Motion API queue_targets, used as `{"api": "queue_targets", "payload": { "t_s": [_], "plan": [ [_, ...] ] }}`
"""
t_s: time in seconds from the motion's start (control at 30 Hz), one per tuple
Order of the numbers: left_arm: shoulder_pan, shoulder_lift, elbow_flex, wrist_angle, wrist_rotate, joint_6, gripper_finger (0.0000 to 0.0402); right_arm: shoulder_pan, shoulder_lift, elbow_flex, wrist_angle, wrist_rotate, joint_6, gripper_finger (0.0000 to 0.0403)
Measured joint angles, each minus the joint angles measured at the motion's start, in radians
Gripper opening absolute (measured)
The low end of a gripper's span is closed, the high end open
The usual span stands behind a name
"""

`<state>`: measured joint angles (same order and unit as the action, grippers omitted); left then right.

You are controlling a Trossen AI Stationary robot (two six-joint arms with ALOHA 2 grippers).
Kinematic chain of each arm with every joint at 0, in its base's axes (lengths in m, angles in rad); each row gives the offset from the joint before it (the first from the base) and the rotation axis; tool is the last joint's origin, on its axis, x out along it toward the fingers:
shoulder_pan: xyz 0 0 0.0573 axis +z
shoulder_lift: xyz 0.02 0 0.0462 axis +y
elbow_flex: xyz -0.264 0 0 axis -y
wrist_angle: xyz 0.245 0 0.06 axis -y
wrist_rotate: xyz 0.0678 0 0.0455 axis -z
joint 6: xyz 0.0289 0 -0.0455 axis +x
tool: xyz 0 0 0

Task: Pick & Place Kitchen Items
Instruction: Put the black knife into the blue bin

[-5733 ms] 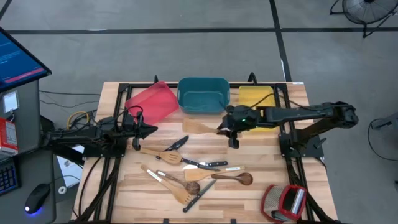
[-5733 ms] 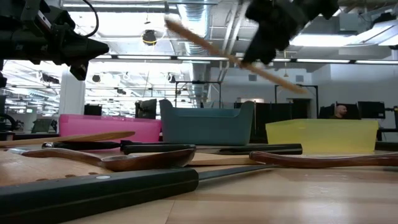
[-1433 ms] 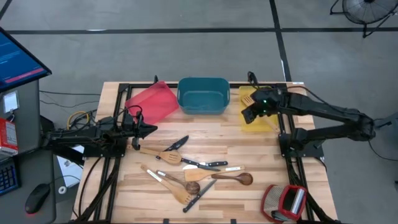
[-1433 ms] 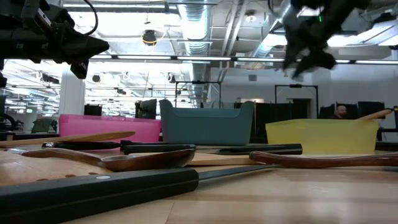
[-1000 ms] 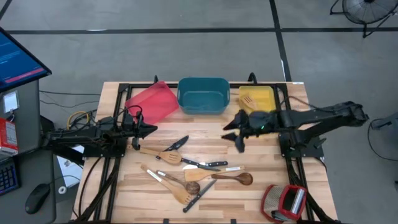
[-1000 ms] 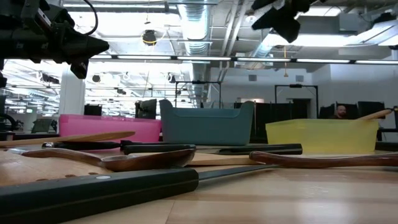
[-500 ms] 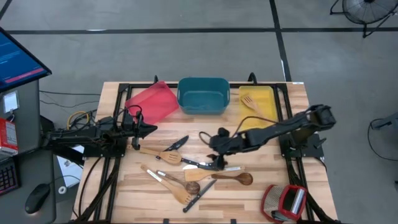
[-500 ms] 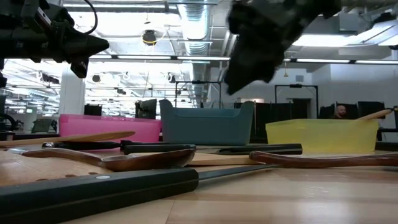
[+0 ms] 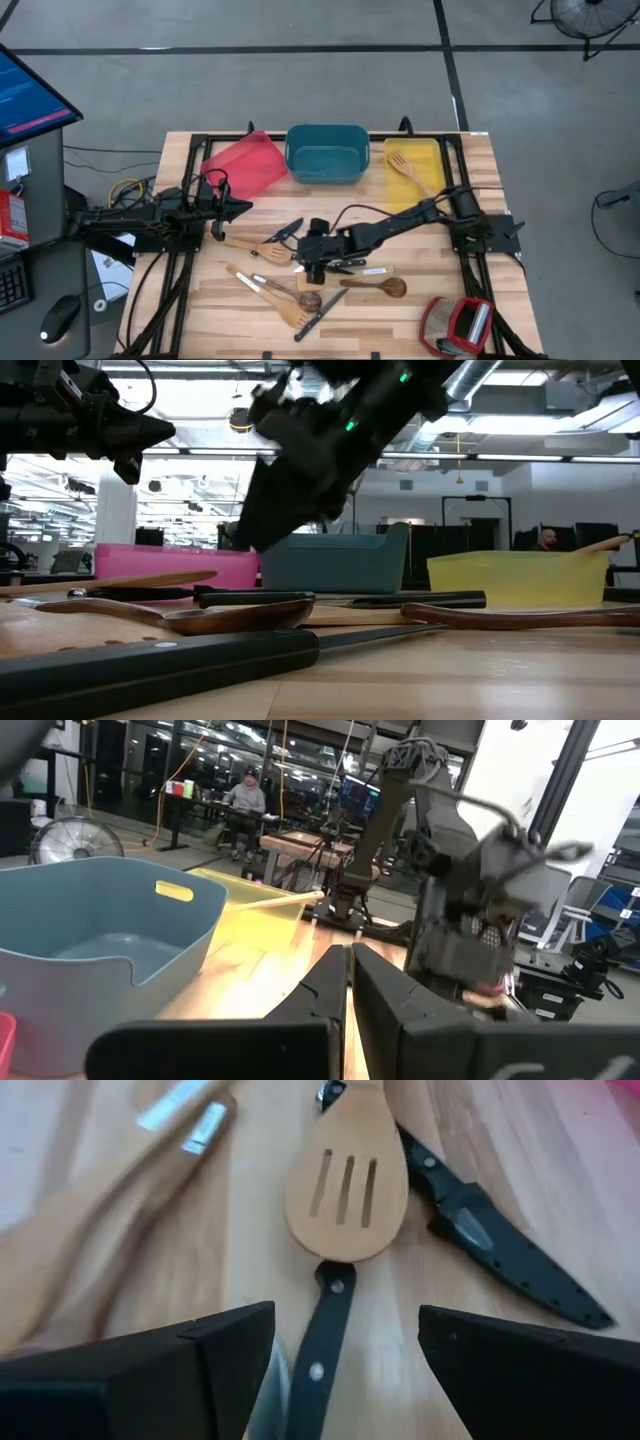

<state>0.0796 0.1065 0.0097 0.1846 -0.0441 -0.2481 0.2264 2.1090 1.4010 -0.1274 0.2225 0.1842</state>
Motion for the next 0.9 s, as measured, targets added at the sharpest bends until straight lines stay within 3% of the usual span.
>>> {"api": "queue_targets", "payload": {
  "t_s": [0.9],
  "plan": [
    [0.000,0.000,0.000,0.015,0.000,0.000,0.0003,0.009,0.117,0.008,-0.044,0.050,0.125,0.0249]
  ]
}}
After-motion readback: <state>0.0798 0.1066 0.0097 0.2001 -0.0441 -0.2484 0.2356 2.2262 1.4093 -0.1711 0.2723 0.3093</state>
